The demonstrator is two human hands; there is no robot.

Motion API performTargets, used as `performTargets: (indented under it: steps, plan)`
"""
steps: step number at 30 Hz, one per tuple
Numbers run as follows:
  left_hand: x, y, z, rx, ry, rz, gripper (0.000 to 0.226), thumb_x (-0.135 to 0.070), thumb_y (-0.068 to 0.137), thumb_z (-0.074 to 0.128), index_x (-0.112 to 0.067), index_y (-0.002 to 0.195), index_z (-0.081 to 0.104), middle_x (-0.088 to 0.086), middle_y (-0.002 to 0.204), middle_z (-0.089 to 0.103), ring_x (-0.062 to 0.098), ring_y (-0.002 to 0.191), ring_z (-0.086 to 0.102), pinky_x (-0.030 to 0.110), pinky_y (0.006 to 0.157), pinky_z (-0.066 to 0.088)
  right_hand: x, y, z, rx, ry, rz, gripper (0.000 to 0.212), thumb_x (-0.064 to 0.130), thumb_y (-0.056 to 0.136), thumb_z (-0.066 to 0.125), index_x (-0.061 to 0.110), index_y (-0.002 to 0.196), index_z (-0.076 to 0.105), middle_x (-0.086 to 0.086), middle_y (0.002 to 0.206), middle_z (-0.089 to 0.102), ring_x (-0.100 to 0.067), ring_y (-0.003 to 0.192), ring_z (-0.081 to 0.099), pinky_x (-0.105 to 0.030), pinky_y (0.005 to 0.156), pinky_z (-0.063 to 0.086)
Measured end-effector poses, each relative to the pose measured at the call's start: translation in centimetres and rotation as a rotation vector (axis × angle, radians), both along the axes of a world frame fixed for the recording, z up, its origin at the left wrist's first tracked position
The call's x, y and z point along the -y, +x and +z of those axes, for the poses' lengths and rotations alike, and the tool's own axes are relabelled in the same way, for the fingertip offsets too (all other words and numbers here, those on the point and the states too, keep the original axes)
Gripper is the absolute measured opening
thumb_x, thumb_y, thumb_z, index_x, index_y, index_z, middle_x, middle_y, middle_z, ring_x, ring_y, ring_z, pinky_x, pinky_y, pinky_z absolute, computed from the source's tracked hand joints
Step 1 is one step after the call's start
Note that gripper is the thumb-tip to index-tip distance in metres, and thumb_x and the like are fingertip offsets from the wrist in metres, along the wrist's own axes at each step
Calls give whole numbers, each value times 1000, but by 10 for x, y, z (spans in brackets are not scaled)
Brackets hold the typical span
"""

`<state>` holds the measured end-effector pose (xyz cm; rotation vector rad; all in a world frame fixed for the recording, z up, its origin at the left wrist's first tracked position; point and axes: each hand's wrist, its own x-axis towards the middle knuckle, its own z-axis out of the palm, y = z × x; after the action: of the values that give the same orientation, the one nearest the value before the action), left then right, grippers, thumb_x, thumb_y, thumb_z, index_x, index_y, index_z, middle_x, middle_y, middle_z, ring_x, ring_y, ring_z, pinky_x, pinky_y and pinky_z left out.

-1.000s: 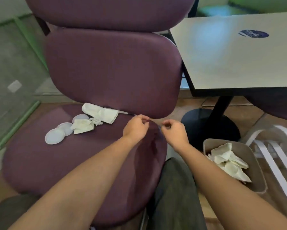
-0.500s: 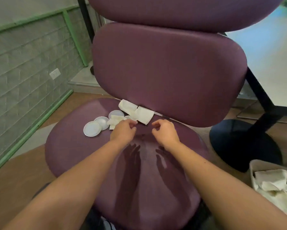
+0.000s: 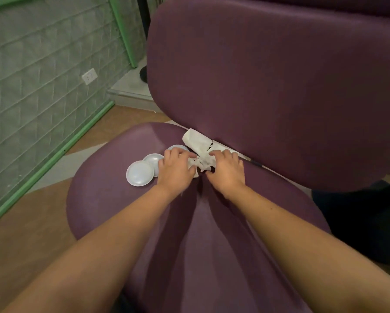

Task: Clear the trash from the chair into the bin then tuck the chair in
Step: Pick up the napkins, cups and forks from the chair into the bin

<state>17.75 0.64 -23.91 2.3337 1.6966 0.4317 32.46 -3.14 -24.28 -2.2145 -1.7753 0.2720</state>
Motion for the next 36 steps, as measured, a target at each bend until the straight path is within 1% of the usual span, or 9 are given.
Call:
performTargets:
  steps: [3, 8, 11, 17, 21, 24, 28, 33, 36]
  plan:
    - [-12, 2, -6, -9, -13, 15, 34, -40, 93, 53, -36, 126, 56, -7, 130, 48, 19, 126, 34, 36, 100, 26, -17, -5, -9, 82, 5, 39, 56, 35, 88, 59, 27, 140, 42, -4, 132, 46, -27, 123, 38, -38, 101, 31]
    - [-19, 1, -11, 4, -47, -1, 32, -42, 93, 51, -40, 125, 56, -11, 132, 50, 16, 128, 33, 37, 102, 23, -22, -12, -28, 190, 45, 72, 30, 32, 95, 49, 27, 122, 63, -3, 117, 54, -27, 111, 44, -38, 93, 31]
    - [-20, -1, -10, 6, -47, -8, 32, -43, 93, 50, -42, 124, 56, -11, 131, 50, 15, 127, 34, 37, 103, 23, -17, -17, -33, 152, 59, 68, 29, 34, 99, 45, 27, 114, 68, -1, 112, 55, -26, 108, 44, -38, 91, 30]
    - [-16, -4, -6, 38, -82, 7, 31, -48, 96, 44, -42, 122, 61, -13, 129, 52, 13, 127, 34, 35, 105, 20, 3, -18, -19, -163, 99, -48, 26, 29, 97, 46, 21, 115, 63, 1, 117, 51, -21, 112, 40, -35, 96, 31]
    - [-7, 0, 4, 86, -163, -18, 45, -58, 98, 28, -33, 115, 62, -11, 128, 54, 16, 126, 34, 37, 105, 21, 10, -19, 0, -683, 187, -132, 16, 22, 96, 50, 15, 104, 63, 3, 110, 56, -18, 113, 45, -33, 99, 37]
    - [2, 6, 12, 346, -248, -21, 51, -59, 97, 32, -18, 91, 61, -3, 100, 63, 20, 106, 51, 37, 95, 40, 15, -20, 15, -921, 276, -205, 7, 22, 94, 56, 20, 96, 62, 7, 99, 64, -13, 99, 58, -23, 86, 47]
    - [19, 15, 31, 923, -583, 88, 39, -45, 100, 44, -8, 102, 55, 2, 81, 62, 16, 73, 62, 21, 61, 51, 19, -25, 29, -982, 348, -268, 8, 24, 89, 67, 20, 93, 61, 14, 90, 64, 2, 86, 59, -10, 67, 40]
    - [18, 5, 38, 1112, -724, 213, 30, -41, 98, 52, -12, 103, 47, 7, 94, 67, 23, 83, 68, 41, 74, 60, 23, -42, 31, -901, 296, -168, 7, 26, 84, 71, 21, 81, 71, 8, 80, 68, -6, 75, 62, -22, 68, 47]
    - [17, -15, 38, 1196, -691, 287, 24, -25, 98, 57, -7, 107, 44, 18, 106, 66, 23, 83, 69, 40, 68, 61, 20, -54, 27, -840, 275, -110, 5, 29, 82, 73, 24, 80, 75, 4, 84, 68, -13, 81, 62, -33, 77, 51]
